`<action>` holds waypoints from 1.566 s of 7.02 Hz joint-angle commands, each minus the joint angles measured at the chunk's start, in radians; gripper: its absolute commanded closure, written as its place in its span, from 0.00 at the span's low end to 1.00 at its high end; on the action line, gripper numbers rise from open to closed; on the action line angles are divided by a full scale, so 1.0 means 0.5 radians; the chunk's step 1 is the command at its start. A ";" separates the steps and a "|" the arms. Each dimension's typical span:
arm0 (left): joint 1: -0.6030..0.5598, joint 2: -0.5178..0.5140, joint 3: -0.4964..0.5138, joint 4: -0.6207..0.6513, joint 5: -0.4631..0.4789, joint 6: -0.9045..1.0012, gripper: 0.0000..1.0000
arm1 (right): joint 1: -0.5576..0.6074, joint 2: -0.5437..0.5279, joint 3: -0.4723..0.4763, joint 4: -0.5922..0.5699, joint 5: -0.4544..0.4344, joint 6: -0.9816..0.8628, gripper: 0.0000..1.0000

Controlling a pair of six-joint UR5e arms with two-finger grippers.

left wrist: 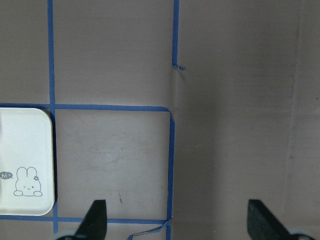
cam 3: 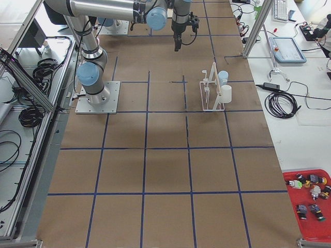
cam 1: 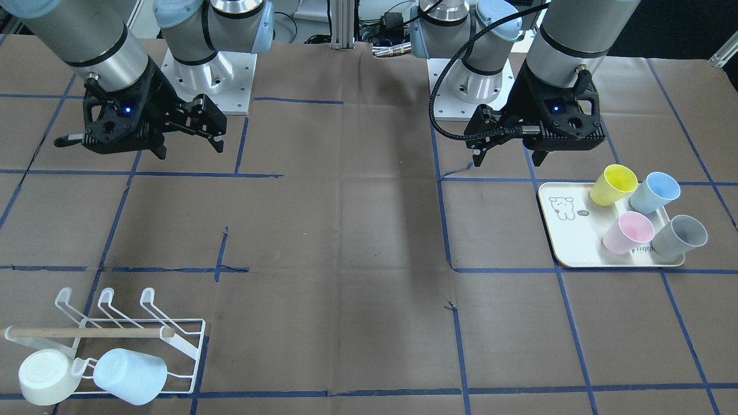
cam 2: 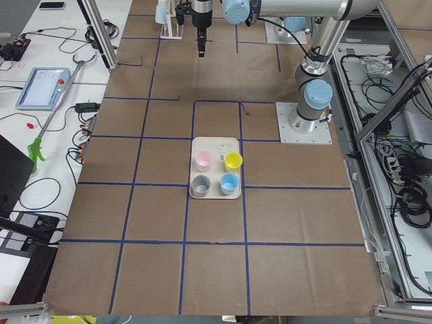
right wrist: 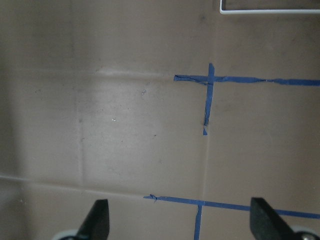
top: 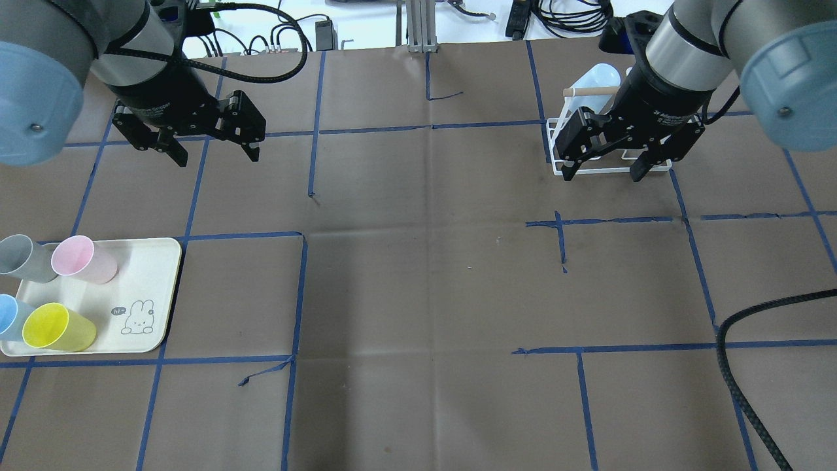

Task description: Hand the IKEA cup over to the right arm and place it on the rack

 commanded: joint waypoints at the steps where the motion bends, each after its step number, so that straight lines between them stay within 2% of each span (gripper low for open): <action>1: 0.000 -0.002 0.000 0.000 0.000 0.003 0.00 | 0.044 -0.098 -0.022 0.103 -0.231 0.109 0.00; 2: 0.000 -0.002 0.000 0.000 0.000 0.003 0.00 | 0.065 -0.098 -0.025 0.097 -0.282 0.139 0.00; 11: 0.000 0.002 -0.003 0.000 0.000 0.003 0.00 | 0.127 -0.027 -0.025 0.090 -0.261 0.207 0.00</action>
